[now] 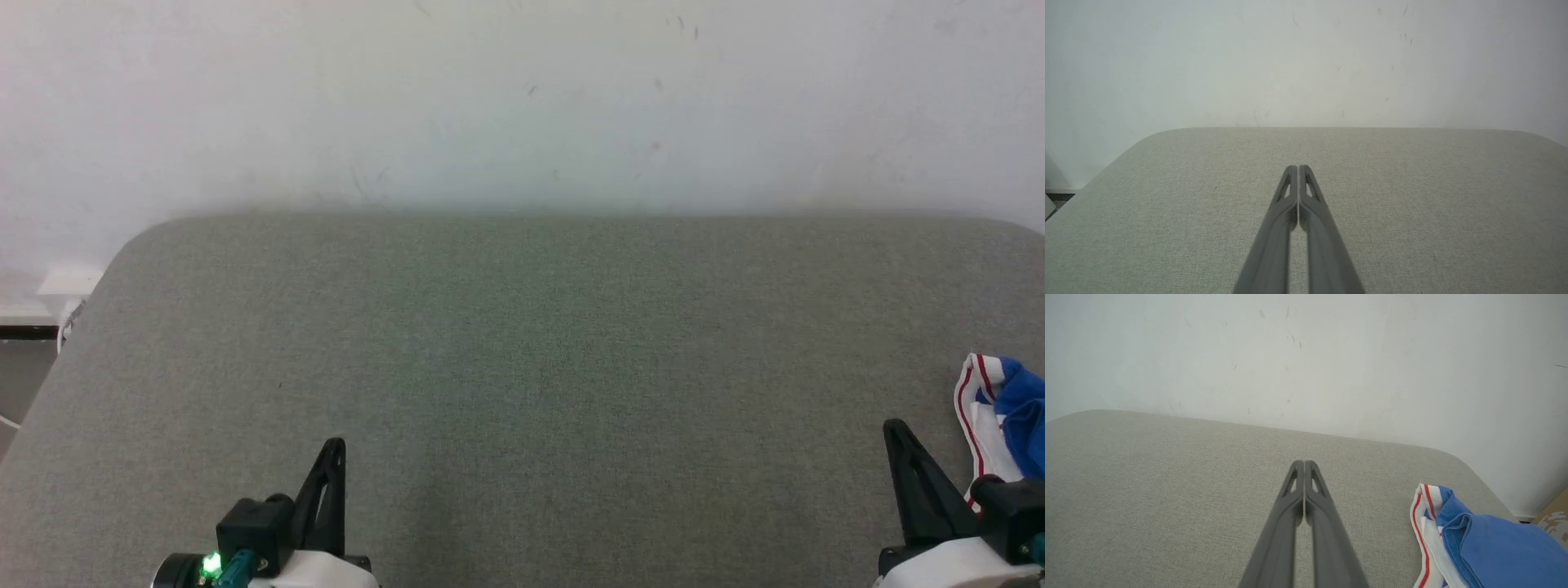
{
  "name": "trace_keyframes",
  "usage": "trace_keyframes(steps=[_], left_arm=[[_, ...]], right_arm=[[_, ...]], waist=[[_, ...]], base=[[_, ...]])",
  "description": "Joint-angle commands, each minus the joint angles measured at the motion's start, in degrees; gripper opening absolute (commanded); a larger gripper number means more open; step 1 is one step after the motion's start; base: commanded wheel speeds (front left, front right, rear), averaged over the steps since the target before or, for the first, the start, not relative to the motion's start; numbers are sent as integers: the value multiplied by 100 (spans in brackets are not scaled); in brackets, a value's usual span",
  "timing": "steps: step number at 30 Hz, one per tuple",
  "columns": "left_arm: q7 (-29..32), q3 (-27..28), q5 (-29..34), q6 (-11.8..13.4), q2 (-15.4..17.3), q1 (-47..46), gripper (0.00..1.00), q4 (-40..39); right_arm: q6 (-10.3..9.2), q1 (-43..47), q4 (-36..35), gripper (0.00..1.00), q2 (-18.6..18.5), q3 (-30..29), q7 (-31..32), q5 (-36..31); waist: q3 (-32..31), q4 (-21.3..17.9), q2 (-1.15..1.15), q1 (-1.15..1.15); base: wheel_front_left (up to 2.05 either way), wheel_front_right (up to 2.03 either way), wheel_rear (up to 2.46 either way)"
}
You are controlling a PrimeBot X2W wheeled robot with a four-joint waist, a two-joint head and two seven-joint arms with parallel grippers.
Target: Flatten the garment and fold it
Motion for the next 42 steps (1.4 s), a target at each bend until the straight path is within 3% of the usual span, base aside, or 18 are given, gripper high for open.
trace_keyframes(steps=[1,42], left_arm=[[27,43,55,-9,-35,-111,0,-10],[275,255,329,-50,-173,-369,0,-27]], right_arm=[[-1,-106,32,0,39,35,-3,-57],[-3,-537,311,0,190,209,60,-234]], waist=[[8,-10,0,0],[159,-229,0,0]], base=[[0,0,0],[0,0,0]])
